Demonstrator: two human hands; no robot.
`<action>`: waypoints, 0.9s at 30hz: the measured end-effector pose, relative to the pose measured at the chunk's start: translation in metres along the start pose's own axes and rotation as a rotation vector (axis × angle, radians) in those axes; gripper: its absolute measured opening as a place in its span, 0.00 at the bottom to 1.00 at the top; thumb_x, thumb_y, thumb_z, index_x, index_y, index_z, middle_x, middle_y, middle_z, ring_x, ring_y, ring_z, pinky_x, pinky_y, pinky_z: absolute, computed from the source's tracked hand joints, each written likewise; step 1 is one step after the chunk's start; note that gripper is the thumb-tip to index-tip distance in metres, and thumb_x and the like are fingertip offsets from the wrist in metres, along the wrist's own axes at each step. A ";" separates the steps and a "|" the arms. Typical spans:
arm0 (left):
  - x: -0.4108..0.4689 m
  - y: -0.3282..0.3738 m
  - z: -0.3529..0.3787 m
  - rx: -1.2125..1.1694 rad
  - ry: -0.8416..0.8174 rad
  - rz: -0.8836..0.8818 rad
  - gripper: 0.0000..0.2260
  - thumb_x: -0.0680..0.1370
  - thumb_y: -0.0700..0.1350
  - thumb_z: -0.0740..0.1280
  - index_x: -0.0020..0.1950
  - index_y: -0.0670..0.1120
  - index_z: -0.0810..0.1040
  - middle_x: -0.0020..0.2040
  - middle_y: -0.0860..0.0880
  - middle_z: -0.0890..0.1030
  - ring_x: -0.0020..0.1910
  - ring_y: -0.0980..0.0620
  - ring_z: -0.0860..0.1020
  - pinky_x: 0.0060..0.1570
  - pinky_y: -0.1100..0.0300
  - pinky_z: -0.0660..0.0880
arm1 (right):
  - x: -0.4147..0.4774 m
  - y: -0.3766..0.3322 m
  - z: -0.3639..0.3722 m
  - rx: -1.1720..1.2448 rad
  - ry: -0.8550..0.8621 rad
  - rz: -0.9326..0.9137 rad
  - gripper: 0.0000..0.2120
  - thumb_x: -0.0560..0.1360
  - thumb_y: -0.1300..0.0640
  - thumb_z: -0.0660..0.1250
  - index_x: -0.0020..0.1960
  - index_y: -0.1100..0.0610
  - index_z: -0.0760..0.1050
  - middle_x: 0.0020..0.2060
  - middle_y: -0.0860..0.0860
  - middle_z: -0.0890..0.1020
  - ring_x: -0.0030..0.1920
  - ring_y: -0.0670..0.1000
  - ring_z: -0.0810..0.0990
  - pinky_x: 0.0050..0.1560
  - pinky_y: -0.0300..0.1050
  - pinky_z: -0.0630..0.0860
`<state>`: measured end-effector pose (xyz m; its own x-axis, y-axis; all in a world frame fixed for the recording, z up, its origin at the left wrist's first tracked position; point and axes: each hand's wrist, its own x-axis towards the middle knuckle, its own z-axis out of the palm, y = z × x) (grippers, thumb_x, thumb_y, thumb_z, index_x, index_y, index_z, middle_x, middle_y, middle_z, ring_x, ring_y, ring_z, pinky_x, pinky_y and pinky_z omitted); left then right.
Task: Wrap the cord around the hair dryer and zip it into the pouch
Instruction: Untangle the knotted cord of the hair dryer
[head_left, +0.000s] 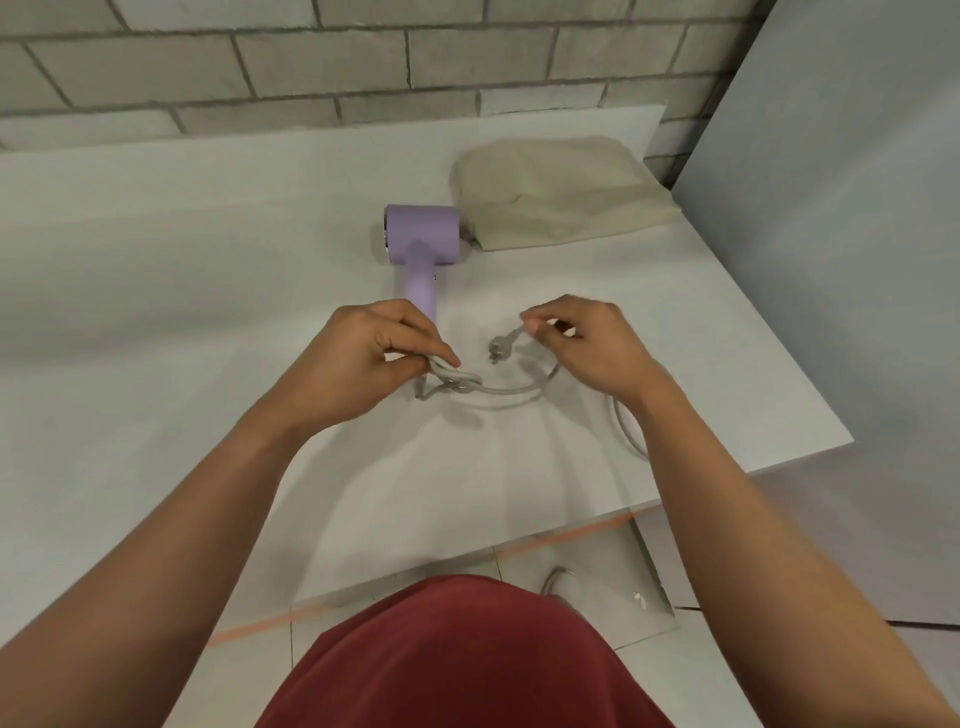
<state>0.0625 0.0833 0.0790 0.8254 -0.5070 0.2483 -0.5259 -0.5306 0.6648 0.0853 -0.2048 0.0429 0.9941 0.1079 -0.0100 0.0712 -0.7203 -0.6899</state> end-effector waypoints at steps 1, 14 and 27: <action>0.001 0.001 0.000 0.000 0.009 0.009 0.15 0.76 0.32 0.73 0.51 0.52 0.88 0.50 0.54 0.83 0.51 0.55 0.82 0.53 0.67 0.75 | -0.003 -0.007 0.002 0.073 -0.056 -0.009 0.08 0.82 0.50 0.69 0.57 0.46 0.86 0.54 0.40 0.85 0.53 0.42 0.82 0.58 0.40 0.76; 0.008 0.000 0.004 -0.131 0.168 0.224 0.15 0.76 0.31 0.68 0.53 0.47 0.87 0.56 0.52 0.82 0.57 0.47 0.81 0.62 0.53 0.77 | -0.019 -0.035 0.012 0.565 -0.468 0.107 0.15 0.82 0.65 0.69 0.64 0.51 0.82 0.45 0.51 0.88 0.45 0.52 0.85 0.54 0.39 0.79; 0.012 -0.003 0.003 -0.574 0.169 0.055 0.13 0.77 0.35 0.73 0.41 0.53 0.88 0.57 0.55 0.83 0.60 0.50 0.81 0.63 0.57 0.74 | -0.016 -0.060 0.020 0.736 -0.402 0.112 0.11 0.82 0.59 0.69 0.63 0.52 0.84 0.45 0.54 0.83 0.47 0.50 0.81 0.52 0.42 0.80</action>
<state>0.0737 0.0770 0.0777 0.8460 -0.3835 0.3704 -0.4128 -0.0314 0.9103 0.0638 -0.1498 0.0700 0.8775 0.3984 -0.2671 -0.2357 -0.1267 -0.9635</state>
